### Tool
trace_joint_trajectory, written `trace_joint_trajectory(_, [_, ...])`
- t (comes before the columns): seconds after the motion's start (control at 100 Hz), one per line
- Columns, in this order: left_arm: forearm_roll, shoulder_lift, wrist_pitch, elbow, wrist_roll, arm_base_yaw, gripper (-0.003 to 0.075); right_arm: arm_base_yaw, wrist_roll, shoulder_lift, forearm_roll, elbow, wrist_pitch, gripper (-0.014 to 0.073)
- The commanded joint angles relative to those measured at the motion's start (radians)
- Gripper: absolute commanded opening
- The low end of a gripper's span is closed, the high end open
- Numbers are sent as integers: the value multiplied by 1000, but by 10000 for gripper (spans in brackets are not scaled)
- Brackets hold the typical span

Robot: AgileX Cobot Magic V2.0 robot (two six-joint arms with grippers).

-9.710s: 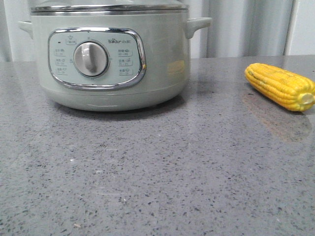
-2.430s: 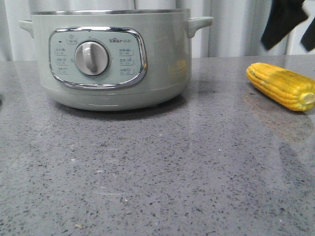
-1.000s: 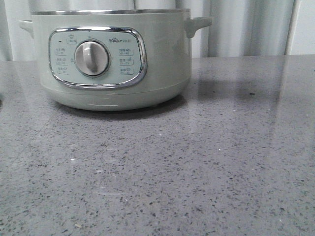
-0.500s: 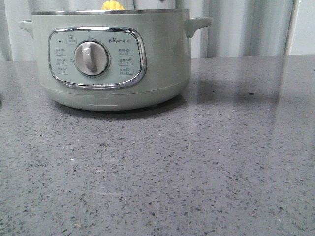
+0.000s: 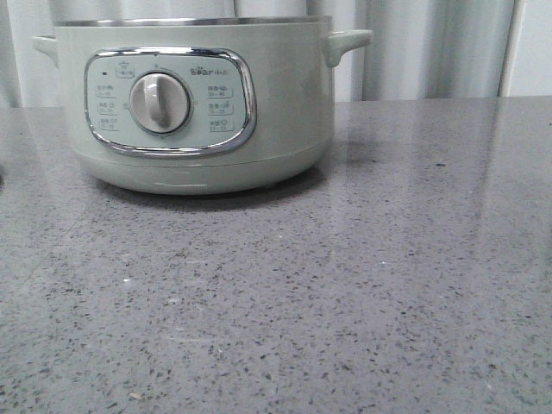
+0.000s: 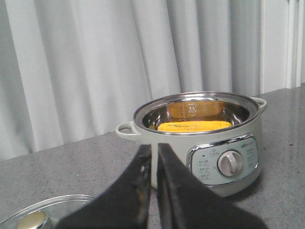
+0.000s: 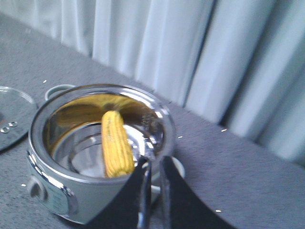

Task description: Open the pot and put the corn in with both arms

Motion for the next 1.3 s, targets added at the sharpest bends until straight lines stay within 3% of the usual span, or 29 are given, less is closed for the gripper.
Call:
trace_joint_trajectory(0.0, [-18, 16, -63, -13, 9, -9, -20, -1, -5, -167, -49, 133, -147, -46])
trace_joint_trajectory(0.23, [-18, 16, -113, 54, 9, -9, -20, -1, -5, -540, -47, 492, -180, -46])
trace_joint_trajectory(0.52, [-18, 16, -128, 110, 9, -9, -20, -1, -5, -831, -49, 591, -177, -46])
trace_joint_trajectory(1.16, [-18, 16, -121, 157, 9, -9, -20, -1, -5, -866, -49, 591, -176, -46])
trace_joint_trajectory(1.29, [-9, 16, -229, 179, 9, -7, -20, -1, -5, -866, -49, 591, -176, -46])
